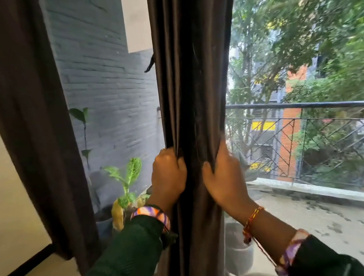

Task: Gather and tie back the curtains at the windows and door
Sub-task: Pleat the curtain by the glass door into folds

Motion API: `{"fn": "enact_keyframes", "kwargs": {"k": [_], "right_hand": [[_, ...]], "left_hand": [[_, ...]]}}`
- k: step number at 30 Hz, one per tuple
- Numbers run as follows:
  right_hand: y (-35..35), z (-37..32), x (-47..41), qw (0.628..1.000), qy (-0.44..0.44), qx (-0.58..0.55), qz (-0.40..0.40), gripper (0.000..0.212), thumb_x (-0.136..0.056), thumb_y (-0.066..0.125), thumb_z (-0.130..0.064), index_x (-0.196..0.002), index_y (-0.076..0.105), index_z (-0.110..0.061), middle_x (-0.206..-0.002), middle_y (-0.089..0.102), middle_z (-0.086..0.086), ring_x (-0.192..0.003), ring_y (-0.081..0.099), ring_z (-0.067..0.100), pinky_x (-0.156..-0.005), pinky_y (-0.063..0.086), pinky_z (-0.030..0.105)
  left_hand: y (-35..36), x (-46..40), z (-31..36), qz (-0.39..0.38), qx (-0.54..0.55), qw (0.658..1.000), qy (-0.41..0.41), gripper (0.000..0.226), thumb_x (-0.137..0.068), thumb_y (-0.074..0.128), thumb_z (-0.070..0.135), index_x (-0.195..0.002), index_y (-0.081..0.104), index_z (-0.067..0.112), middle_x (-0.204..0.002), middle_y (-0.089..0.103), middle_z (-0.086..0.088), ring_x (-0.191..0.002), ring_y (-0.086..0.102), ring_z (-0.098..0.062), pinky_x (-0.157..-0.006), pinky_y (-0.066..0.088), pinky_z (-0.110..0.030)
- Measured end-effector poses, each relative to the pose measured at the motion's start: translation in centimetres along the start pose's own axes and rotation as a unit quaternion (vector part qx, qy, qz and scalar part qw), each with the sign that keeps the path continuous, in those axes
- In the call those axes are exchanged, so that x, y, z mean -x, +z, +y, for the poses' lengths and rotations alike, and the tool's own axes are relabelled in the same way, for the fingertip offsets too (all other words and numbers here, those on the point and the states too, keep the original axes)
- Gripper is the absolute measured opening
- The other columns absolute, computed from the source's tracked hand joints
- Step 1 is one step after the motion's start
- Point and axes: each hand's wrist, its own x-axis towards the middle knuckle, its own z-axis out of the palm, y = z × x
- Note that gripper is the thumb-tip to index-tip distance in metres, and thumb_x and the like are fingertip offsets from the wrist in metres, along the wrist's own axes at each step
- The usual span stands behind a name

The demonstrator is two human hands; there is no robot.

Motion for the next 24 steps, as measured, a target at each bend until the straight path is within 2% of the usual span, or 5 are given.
{"fn": "enact_keyframes", "kwargs": {"k": [5,9,16,21,24], "right_hand": [[2.4,1.0,2.8,0.996,-0.014,0.06,-0.065,0.063,-0.087,0.035,-0.006,-0.148,0.017,-0.009,-0.098,0.062,0.02,-0.087,0.062,0.038,-0.072,0.051,0.045],[5.1,0.1,4.4,0.989,0.012,0.097,-0.109,0.074,-0.094,0.037,-0.013,-0.148,-0.012,-0.026,-0.129,0.05,0.019,-0.094,0.063,0.032,-0.075,0.049,0.038],[7.6,-2.0,6.7,0.983,0.129,-0.049,-0.119,0.043,-0.086,0.043,-0.026,-0.119,0.049,0.0,-0.104,0.067,0.014,-0.099,0.062,0.035,-0.087,0.046,0.044],[7.3,-2.4,8.7,0.965,0.022,0.12,-0.234,0.052,-0.095,0.037,-0.022,-0.144,0.022,-0.013,-0.134,0.046,0.016,-0.104,0.059,0.037,-0.088,0.048,0.044],[5.2,-3.0,9.4,0.979,-0.02,0.021,-0.201,0.08,-0.088,0.041,-0.041,-0.146,-0.014,-0.038,-0.153,0.028,-0.009,-0.121,0.053,0.021,-0.095,0.047,0.038]], "left_hand": [[0.4,0.4,-0.5,0.013,0.052,0.998,0.026,0.02,-0.087,0.049,0.007,-0.082,0.058,-0.01,-0.087,0.06,-0.031,-0.081,0.058,-0.044,-0.068,0.042,-0.044],[-0.4,0.7,-1.3,0.021,0.099,0.994,0.045,0.038,-0.084,0.04,0.025,-0.079,0.062,-0.006,-0.08,0.063,-0.026,-0.074,0.06,-0.039,-0.064,0.044,-0.038],[-2.9,1.9,-0.8,-0.018,0.195,0.979,0.057,0.056,-0.086,0.033,0.059,-0.068,0.06,0.014,-0.066,0.059,-0.006,-0.066,0.056,-0.02,-0.058,0.042,-0.025],[-4.0,1.6,-1.6,0.002,0.146,0.988,0.047,0.034,-0.085,0.062,0.031,-0.083,0.066,-0.003,-0.078,0.065,-0.02,-0.073,0.061,-0.029,-0.061,0.037,-0.02],[-5.9,0.9,-3.1,0.03,0.165,0.983,0.074,0.038,-0.088,0.058,0.033,-0.061,0.059,0.007,-0.057,0.057,-0.013,-0.055,0.051,-0.024,-0.055,0.028,-0.022]]}}
